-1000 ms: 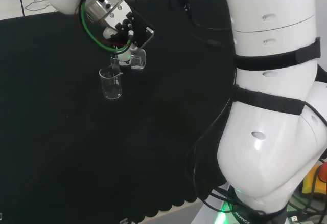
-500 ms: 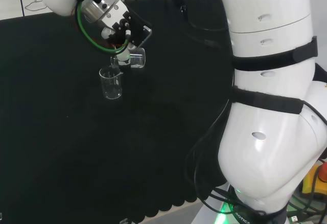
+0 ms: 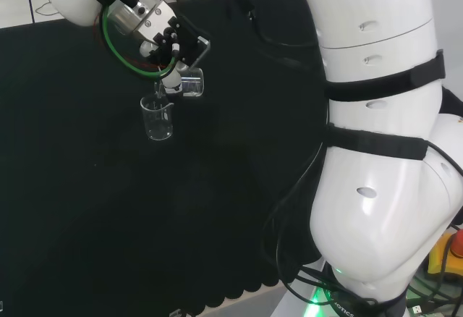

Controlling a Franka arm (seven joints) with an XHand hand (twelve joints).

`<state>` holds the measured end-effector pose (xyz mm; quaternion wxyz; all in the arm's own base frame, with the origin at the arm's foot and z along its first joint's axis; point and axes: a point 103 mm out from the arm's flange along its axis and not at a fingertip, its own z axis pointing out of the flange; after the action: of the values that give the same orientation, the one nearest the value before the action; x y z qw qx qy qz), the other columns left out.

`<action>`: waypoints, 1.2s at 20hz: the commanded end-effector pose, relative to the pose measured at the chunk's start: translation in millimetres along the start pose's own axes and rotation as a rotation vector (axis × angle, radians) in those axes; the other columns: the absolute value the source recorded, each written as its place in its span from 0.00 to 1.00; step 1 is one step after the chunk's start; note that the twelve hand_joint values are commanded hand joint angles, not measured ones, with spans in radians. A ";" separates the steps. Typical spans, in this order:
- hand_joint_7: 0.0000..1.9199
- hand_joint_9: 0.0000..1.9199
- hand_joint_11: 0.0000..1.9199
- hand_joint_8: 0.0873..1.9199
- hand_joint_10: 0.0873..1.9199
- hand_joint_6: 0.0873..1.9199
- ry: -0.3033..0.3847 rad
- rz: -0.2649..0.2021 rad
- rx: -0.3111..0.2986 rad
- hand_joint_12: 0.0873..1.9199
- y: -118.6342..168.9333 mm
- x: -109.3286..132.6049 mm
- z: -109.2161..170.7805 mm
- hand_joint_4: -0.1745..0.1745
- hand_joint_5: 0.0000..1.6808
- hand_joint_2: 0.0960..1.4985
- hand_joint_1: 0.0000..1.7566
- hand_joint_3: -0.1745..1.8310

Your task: Pour the water from the handheld beaker into the one on the table.

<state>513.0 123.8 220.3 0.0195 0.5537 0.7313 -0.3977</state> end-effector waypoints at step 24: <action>0.65 0.63 0.56 0.36 0.50 0.43 -0.061 0.048 0.070 0.40 3.9 1.2 -7.1 0.26 0.62 0.73 0.73 0.00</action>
<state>518.4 127.4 222.7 0.0325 0.5592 0.7064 -0.4328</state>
